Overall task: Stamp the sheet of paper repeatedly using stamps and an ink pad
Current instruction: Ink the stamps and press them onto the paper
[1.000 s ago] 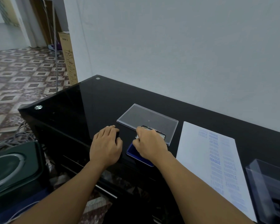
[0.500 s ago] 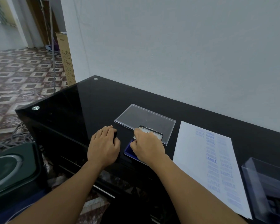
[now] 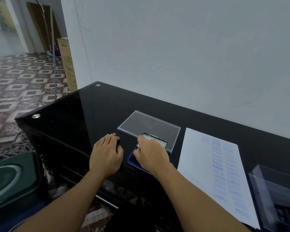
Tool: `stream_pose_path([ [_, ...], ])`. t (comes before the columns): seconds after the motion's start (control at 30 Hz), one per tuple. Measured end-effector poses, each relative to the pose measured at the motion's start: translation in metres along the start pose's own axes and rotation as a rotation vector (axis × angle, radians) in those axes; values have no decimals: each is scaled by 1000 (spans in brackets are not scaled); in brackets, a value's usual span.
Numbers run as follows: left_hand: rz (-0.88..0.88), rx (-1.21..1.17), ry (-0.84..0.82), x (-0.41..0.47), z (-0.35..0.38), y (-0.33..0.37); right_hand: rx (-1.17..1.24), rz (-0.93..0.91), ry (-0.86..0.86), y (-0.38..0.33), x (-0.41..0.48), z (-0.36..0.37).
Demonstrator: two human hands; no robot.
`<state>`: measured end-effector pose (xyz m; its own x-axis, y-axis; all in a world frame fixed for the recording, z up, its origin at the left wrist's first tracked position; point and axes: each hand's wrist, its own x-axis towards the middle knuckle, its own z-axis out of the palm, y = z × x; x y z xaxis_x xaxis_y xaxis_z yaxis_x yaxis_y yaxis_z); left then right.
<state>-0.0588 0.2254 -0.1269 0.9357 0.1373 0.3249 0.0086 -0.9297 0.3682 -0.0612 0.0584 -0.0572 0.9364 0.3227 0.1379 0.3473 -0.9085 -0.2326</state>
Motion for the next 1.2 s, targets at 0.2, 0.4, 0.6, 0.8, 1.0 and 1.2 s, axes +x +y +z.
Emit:
stream_pose_path([
  [0.2, 3, 9, -3, 0, 1, -1, -12, 0, -8, -1, -1, 1],
  [0.4, 8, 2, -1, 0, 1, -1, 12, -4, -25, 0, 1, -4],
  [0.6, 18, -4, -2, 0, -1, -1, 38, 5, -39, -1, -2, -5],
  [0.8, 32, -1, -33, 0, -2, 0, 57, 5, -59, 1, -5, -9],
  [1.0, 17, -43, -119, 6, -6, -1, 104, 39, -95, 6, -7, -15],
  [1.2, -74, -223, -199, 19, -21, 15, 144, 140, -20, 32, -22, -38],
])
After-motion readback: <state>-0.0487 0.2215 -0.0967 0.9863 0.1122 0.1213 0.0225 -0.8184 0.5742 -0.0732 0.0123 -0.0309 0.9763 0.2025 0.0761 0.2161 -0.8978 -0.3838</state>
